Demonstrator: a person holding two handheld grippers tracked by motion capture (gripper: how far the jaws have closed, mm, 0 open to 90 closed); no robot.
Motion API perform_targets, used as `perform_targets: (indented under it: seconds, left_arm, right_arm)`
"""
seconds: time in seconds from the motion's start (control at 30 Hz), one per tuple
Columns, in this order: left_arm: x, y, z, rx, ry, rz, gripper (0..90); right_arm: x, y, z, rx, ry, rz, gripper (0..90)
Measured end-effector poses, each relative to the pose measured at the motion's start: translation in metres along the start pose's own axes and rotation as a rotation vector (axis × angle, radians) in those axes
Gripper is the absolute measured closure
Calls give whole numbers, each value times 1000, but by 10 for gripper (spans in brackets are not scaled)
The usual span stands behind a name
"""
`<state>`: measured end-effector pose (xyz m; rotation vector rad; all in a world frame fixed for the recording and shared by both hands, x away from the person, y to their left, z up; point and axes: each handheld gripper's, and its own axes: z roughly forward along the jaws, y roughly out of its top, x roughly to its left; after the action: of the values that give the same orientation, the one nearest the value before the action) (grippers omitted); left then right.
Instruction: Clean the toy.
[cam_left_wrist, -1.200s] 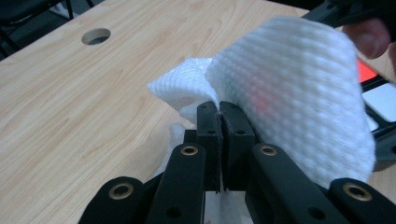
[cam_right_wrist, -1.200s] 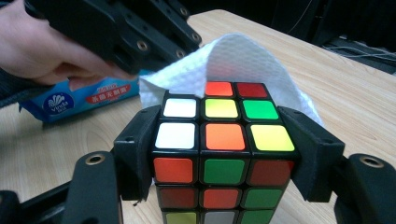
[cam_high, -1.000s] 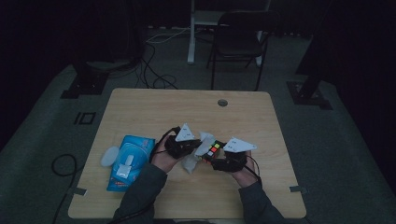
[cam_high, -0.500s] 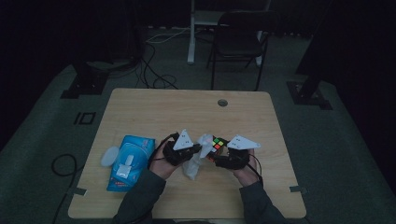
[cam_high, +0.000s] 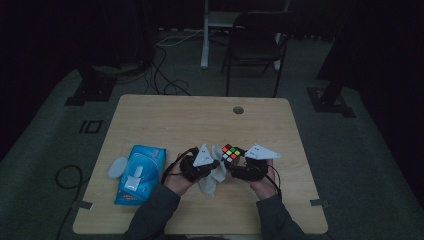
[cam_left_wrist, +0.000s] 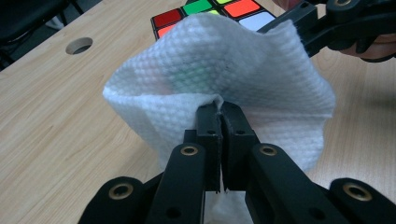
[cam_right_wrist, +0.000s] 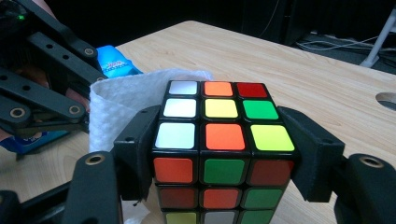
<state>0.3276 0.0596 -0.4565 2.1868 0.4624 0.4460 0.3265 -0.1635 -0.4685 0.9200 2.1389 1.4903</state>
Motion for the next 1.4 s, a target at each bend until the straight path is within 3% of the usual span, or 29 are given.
perform_targets:
  seconds: [0.3,0.7,1.2,1.4]
  left_arm:
    - [7,4,-10,-49,22,-28,880]
    - [-3,2,8,-13,-4,-17,879]
    - [-12,7,17,-31,-27,-16,879]
    - [-19,11,18,-34,-41,7,879]
  right_arm:
    - [1,-1,2,11,6,-10,342]
    - [-2,0,1,2,-34,21,342]
    - [-6,1,3,-17,-69,67,342]
    - [-7,2,6,-18,-74,90,342]
